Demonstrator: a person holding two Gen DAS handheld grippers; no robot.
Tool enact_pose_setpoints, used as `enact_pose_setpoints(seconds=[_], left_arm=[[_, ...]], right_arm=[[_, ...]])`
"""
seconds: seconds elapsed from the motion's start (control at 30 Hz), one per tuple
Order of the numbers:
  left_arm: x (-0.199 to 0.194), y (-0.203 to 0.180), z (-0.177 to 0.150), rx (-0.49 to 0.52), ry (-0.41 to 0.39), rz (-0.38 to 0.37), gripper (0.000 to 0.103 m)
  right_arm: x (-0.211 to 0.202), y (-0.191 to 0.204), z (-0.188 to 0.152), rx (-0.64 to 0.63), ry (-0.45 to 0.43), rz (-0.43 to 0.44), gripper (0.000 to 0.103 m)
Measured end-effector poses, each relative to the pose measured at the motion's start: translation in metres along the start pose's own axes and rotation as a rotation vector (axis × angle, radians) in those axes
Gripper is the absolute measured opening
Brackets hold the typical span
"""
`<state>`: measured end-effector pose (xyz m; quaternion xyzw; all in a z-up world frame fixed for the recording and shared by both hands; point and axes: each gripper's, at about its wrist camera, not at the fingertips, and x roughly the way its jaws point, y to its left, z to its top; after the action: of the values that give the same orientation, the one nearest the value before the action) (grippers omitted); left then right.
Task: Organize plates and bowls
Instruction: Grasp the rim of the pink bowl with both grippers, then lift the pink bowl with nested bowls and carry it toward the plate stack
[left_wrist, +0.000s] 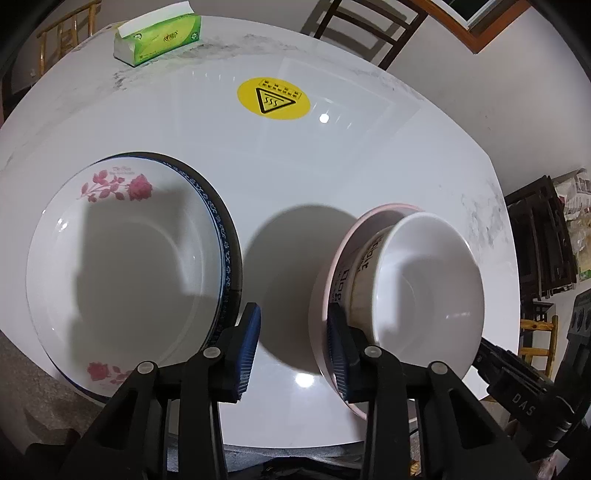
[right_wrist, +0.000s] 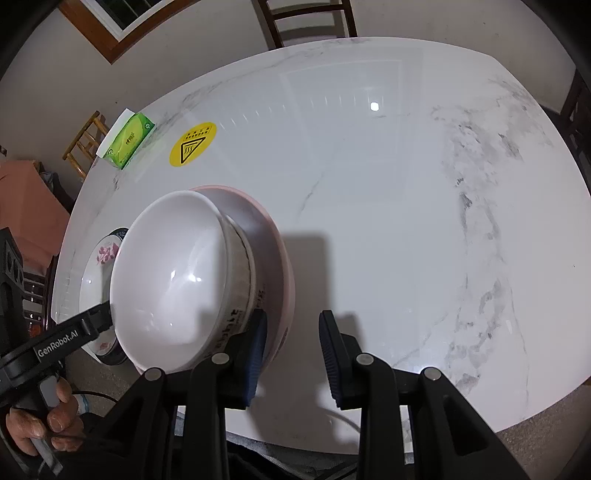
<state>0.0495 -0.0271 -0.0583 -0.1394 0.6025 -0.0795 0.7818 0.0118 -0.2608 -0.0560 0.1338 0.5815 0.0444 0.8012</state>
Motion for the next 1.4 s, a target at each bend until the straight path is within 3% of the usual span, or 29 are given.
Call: enact_pose_setpoints(seconds=[0.53,1.4], left_arm=[[0.003,-0.002,-0.004,0.006,-0.025,0.004,0.031],[0.002,-0.006,-0.006,0.041,-0.076,0.012,0.031]], right_arm=[[0.008,0.005,0.003,-0.028,-0.017,-0.06,0.03],[0.007,0.009,0.002,-0.057,-0.016,-0.083,0.03]])
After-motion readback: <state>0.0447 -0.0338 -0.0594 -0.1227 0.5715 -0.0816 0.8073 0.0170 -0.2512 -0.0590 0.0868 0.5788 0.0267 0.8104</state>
